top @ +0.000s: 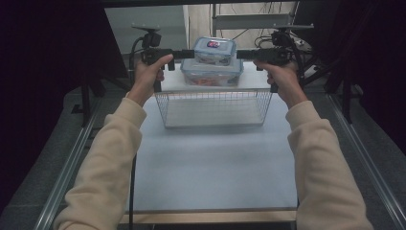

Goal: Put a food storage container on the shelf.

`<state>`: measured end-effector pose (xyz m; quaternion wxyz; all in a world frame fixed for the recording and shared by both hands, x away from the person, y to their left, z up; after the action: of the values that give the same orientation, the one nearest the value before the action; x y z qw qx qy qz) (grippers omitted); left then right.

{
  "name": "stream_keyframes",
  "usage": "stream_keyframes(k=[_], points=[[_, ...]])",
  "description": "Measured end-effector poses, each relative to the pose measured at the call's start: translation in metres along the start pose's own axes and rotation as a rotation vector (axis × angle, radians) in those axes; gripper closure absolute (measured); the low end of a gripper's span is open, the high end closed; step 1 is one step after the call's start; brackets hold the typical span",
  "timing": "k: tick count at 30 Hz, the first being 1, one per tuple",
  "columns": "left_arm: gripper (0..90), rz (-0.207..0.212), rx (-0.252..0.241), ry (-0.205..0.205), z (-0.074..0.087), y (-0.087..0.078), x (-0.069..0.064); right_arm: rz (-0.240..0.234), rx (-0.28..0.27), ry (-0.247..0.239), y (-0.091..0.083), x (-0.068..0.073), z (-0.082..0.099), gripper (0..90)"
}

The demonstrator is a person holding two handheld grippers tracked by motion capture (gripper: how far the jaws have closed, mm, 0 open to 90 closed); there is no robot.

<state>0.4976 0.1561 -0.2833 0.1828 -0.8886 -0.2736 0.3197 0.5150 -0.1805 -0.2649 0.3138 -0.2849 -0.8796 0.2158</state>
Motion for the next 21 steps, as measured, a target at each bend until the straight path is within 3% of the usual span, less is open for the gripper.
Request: stream_keyframes(k=[5, 12, 21], points=[[23.5, -0.055, 0.025, 0.07, 0.022, -0.006, -0.014, 0.059, 0.02, -0.075, -0.003, 0.015, 0.022, 36.5], [23.7, -0.072, 0.044, 0.147, 0.056, -0.009, -0.036, 0.079, 0.017, -0.105, -0.009, 0.024, 0.047, 42.8], [24.3, -0.088, 0.063, 0.21, 0.099, -0.005, -0.057, 0.1, 0.026, -0.164, -0.011, 0.028, 0.079, 48.1]])
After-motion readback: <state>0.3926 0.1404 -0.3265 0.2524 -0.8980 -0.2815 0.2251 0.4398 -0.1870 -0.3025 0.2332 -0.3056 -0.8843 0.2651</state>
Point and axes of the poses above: each handheld gripper's, and its own axes: y roughly forward along the jaws, z roughly out of its underside, x roughly to its left, the point moved 2 cm from there along y, roughly forward along the jaws, and after that the axes turned 13 degrees about x, right-handed, at the moved point
